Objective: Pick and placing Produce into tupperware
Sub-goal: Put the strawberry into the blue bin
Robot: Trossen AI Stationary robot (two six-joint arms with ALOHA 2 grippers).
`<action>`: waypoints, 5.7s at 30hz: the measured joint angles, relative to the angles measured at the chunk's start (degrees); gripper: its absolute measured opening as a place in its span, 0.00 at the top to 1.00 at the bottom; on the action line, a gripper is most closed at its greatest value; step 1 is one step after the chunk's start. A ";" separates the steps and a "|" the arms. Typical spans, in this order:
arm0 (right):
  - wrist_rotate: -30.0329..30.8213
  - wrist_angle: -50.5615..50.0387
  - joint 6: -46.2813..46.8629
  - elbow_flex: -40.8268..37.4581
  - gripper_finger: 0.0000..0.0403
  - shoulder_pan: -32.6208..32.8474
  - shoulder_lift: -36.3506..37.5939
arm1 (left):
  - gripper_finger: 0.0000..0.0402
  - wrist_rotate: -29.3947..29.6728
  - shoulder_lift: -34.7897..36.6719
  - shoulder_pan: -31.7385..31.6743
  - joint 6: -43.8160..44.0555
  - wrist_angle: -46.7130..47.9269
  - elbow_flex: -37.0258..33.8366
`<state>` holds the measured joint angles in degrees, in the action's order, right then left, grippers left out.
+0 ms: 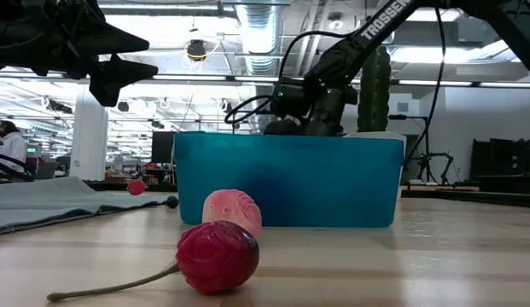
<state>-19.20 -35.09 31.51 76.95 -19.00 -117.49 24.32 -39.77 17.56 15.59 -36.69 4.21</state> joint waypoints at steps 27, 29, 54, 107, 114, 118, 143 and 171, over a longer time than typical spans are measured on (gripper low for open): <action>22.25 -30.54 0.11 -2.02 0.86 24.83 17.53 | 0.45 0.18 0.02 0.13 0.63 2.54 -0.02; 22.21 -31.44 4.00 -4.21 0.82 27.42 17.99 | 0.45 0.21 0.02 0.13 0.62 2.52 -0.02; 17.93 -38.22 41.37 -11.82 0.41 41.51 19.30 | 0.45 0.45 0.00 0.13 0.69 0.20 -0.02; 17.78 -35.82 29.68 -11.78 0.71 40.84 13.25 | 0.45 -1.27 0.00 0.14 1.38 0.83 -0.02; 21.73 -37.70 20.78 -11.78 0.53 42.79 13.25 | 0.45 -1.05 0.00 0.15 1.51 0.81 -0.02; 22.51 -37.96 13.32 -11.78 0.52 44.13 13.27 | 0.45 -1.05 0.02 0.15 1.64 0.81 -0.02; 24.15 -35.73 8.94 -11.78 0.95 39.67 13.27 | 0.45 -1.05 0.02 0.15 2.71 1.42 -0.02; 44.35 -12.50 7.46 -17.72 0.97 39.25 43.58 | 0.45 -1.03 0.02 0.15 2.12 1.33 -0.02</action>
<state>25.14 -47.59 38.96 59.23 20.25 -73.92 23.29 -39.75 17.72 17.72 -35.35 4.19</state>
